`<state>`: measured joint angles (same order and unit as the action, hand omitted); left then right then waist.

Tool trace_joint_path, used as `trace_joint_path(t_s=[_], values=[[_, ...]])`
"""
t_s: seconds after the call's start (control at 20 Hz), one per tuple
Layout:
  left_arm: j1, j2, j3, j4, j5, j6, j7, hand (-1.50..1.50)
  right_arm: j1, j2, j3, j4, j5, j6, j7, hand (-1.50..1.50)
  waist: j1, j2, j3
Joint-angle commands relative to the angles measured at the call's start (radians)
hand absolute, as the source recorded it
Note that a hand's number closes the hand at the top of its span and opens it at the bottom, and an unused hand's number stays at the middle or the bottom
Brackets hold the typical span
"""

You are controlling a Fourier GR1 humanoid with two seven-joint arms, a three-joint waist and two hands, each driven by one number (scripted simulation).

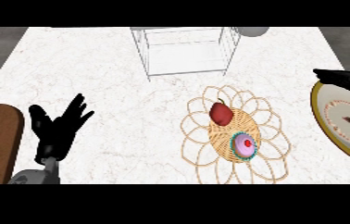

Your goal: Pick the cupcake from the placemat and place it in the tiered shelf

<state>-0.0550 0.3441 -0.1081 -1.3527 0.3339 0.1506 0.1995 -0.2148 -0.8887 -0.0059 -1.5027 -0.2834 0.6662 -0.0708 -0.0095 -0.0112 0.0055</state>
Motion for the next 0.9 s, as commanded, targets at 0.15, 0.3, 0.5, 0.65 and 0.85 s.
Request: trace_joint_path(t_s=[0.15,0.3,0.5,0.65,0.85], values=[[-0.006,0.009,0.007,-0.006,0.002,-0.006,0.079,0.00,-0.024,0.057,0.076,-0.272,-0.005,-0.187,0.400,-1.50,0.004,0.007,-0.007],[0.052,0.015,0.021,0.023,0.002,-0.052,0.003,0.00,-0.015,0.064,0.104,-0.422,-0.013,-0.248,0.566,-1.50,0.004,0.006,-0.008],[0.002,-0.017,0.004,-0.027,-0.012,-0.001,0.095,0.00,-0.044,0.133,0.199,-0.425,0.143,-0.296,0.654,-1.50,0.014,0.011,-0.006],[0.029,-0.033,-0.006,-0.008,-0.029,-0.011,0.061,0.00,-0.071,0.169,0.273,-0.441,0.172,-0.287,0.760,-1.50,0.016,0.011,-0.006],[0.023,-0.036,0.010,0.012,-0.035,-0.032,0.034,0.00,-0.093,0.232,0.355,-0.448,0.266,-0.275,0.810,-1.50,0.016,0.011,-0.006]])
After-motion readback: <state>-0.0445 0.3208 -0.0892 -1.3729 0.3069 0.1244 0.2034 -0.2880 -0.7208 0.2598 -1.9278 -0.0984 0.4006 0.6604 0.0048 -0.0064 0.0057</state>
